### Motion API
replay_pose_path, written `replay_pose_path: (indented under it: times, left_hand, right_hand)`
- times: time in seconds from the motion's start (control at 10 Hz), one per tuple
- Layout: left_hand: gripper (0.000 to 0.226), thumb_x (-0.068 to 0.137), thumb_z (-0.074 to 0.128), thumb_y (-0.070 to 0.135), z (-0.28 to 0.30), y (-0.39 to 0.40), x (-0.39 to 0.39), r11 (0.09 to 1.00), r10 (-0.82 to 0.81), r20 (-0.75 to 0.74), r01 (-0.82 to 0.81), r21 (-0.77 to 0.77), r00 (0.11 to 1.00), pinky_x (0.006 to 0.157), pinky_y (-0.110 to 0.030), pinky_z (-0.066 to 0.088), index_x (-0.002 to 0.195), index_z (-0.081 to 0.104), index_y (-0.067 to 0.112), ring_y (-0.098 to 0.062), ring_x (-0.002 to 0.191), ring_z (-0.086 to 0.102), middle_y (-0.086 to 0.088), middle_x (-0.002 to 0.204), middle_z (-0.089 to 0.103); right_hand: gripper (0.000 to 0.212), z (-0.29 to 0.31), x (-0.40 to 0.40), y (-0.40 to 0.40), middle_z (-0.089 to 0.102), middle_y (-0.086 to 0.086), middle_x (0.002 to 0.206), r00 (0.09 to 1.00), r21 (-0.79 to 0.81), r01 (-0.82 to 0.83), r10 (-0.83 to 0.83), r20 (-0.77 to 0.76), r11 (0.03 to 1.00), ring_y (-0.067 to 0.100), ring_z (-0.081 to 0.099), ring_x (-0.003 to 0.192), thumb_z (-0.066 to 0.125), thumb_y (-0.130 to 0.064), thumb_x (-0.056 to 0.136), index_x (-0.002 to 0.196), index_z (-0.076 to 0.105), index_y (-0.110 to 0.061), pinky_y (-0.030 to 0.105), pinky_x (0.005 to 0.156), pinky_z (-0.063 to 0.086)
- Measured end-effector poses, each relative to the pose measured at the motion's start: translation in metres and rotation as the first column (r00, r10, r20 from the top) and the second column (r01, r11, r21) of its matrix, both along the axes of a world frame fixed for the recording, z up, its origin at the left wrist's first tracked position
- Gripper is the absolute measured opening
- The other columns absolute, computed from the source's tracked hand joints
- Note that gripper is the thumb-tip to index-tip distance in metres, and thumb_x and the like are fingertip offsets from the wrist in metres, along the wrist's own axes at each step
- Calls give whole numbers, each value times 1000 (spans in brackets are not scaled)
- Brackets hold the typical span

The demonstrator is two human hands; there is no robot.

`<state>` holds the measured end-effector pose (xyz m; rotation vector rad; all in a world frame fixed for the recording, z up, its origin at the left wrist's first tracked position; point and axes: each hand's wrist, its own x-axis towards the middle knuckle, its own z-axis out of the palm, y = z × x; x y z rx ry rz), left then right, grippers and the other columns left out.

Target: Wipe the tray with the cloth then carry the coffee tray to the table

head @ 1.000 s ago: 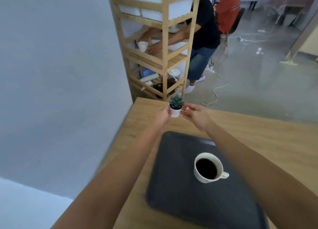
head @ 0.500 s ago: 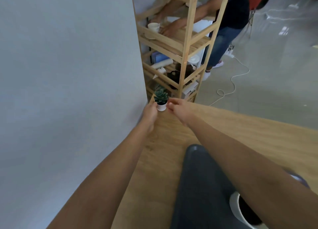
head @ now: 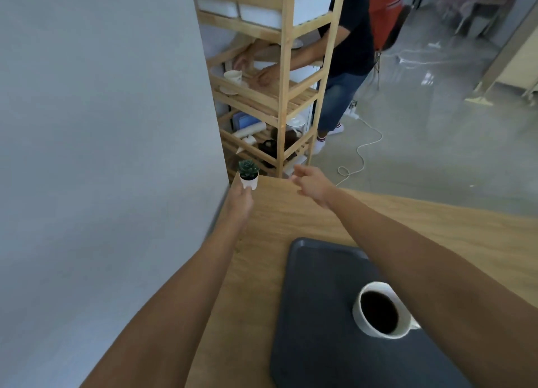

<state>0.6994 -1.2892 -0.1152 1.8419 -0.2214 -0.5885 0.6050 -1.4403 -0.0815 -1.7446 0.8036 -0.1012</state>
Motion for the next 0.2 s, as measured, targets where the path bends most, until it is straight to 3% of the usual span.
replay_pose_path:
  times: [0.1,0.2]
  left_hand:
    - [41,103,32,23,11,20,-36,999,-41,120,42,-11,992,96,-28,33,139,47,11,-25,126,48,-12,140,51]
    - [46,102,30,35,16,47,-77,989,-65,195,38,140,979,106,-35,30,140,45,15,-24,129,45,-10,145,48]
  right_hand:
    - [46,22,-56,-8,48,10,142,995,-35,71,-68,67,997,30,52,121,46,-9,96,142,40,-8,47,104,44]
    - [47,32,-117,-10,48,8,141,978,-52,176,-169,125,983,23,53,111,47,-7,97,143,38,-8,43,102,45]
